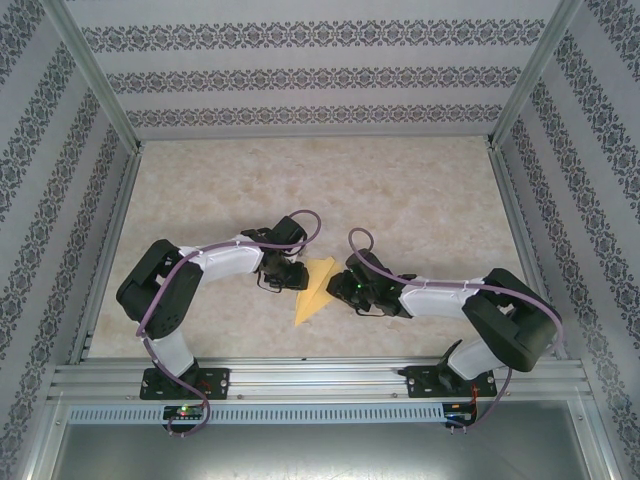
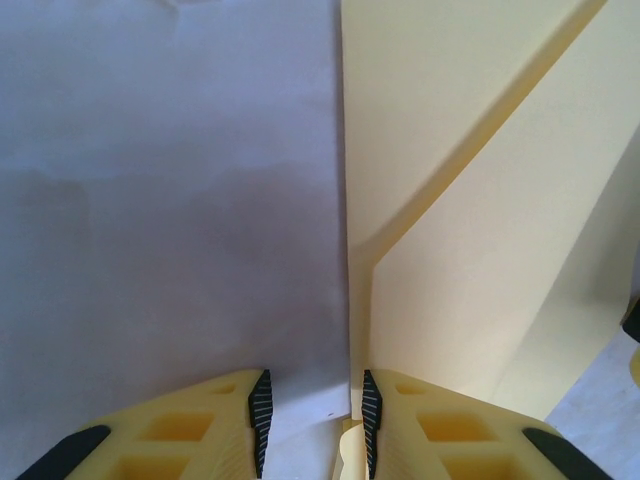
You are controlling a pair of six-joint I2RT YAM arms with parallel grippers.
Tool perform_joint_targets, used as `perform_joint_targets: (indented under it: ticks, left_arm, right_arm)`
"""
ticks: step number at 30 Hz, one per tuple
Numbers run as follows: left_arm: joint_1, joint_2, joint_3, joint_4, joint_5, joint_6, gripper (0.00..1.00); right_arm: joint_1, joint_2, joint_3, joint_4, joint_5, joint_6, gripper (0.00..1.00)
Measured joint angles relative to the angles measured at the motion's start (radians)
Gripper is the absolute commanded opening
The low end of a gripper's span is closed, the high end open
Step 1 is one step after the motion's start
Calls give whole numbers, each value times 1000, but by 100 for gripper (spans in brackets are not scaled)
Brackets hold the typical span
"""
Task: Fold a paper plane with a square sheet of paper (pick it up from the middle)
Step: Turn over the paper at the center of the table.
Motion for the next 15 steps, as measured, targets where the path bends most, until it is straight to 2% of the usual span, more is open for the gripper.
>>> perform_joint_targets:
  ticks: [15]
  left_arm:
    - [2, 5, 3, -4, 0, 0, 32]
  right_arm:
    - [6, 5, 32, -52, 11, -3, 36]
